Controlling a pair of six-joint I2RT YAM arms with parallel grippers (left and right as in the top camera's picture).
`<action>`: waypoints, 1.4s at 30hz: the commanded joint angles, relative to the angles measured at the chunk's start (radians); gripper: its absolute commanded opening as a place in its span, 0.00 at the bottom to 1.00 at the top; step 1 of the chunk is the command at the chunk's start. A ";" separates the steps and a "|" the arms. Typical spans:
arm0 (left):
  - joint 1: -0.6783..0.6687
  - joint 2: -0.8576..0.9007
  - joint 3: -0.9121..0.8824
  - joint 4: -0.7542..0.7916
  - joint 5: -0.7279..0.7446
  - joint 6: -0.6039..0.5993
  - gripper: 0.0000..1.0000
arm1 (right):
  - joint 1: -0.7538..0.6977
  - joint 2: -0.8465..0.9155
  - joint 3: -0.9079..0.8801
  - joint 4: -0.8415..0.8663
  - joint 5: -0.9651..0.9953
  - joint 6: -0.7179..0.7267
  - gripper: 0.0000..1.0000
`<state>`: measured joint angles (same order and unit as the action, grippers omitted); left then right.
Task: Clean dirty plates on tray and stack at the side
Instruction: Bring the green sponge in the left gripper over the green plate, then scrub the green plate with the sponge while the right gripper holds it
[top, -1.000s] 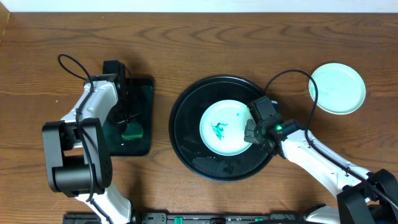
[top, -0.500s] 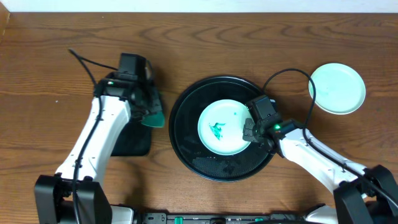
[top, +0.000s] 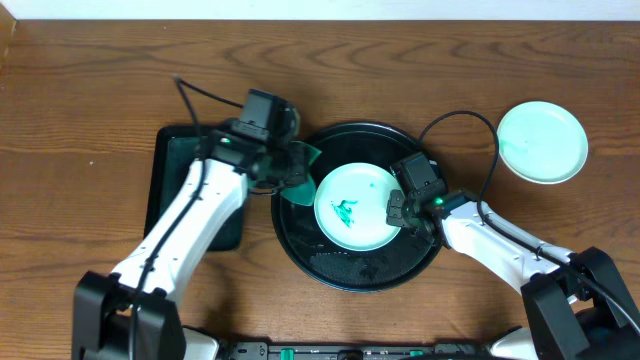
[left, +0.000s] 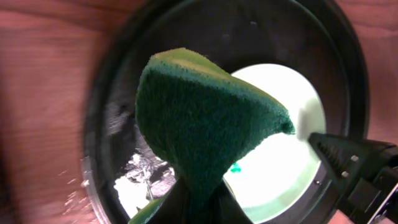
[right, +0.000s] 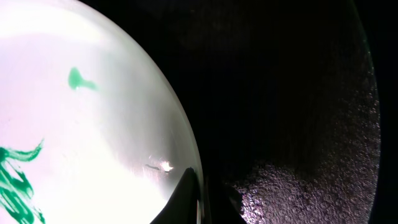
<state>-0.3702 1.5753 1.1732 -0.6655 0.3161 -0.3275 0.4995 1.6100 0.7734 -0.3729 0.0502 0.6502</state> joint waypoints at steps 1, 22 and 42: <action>-0.058 0.072 0.011 0.048 0.017 -0.053 0.07 | 0.013 0.025 0.007 0.007 -0.049 0.011 0.01; -0.220 0.467 0.013 0.282 0.355 -0.200 0.07 | 0.018 0.024 0.007 -0.001 -0.059 0.011 0.01; -0.118 0.467 0.014 0.143 0.112 -0.189 0.07 | 0.016 0.024 0.007 -0.016 -0.059 0.026 0.01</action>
<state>-0.5533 2.0113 1.2194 -0.4438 0.6994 -0.5610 0.4995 1.6112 0.7765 -0.3801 0.0280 0.6693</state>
